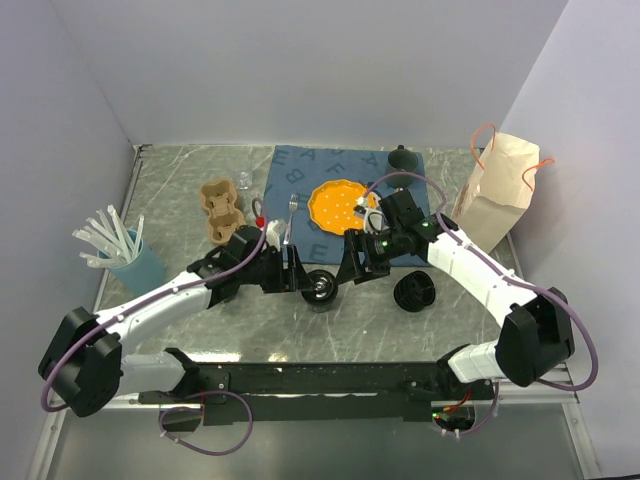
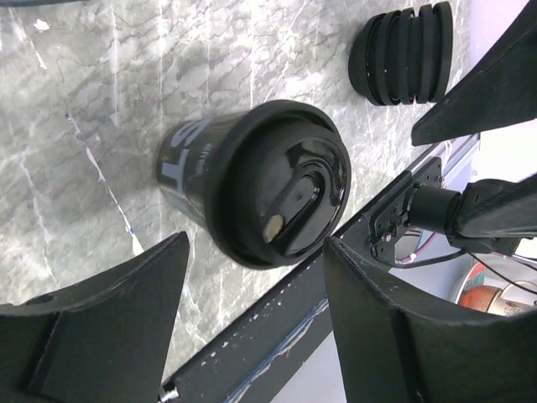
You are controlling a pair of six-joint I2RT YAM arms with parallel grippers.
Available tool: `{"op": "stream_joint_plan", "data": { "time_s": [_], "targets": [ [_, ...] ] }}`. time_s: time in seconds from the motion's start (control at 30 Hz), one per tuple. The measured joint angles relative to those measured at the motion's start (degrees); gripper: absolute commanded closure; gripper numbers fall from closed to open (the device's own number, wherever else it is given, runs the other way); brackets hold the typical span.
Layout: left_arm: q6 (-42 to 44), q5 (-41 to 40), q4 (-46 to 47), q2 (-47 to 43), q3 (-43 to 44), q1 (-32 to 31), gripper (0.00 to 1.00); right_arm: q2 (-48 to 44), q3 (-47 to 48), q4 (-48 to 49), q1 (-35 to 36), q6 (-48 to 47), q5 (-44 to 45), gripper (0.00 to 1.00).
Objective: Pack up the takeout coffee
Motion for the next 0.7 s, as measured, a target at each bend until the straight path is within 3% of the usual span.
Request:
{"op": "stream_joint_plan", "data": {
  "time_s": [0.7],
  "targets": [
    [0.07,3.15,9.46,6.73,-1.79,0.28,0.33,4.90,0.79,0.81,-1.22,-1.09,-0.68,0.31]
  ]
}}
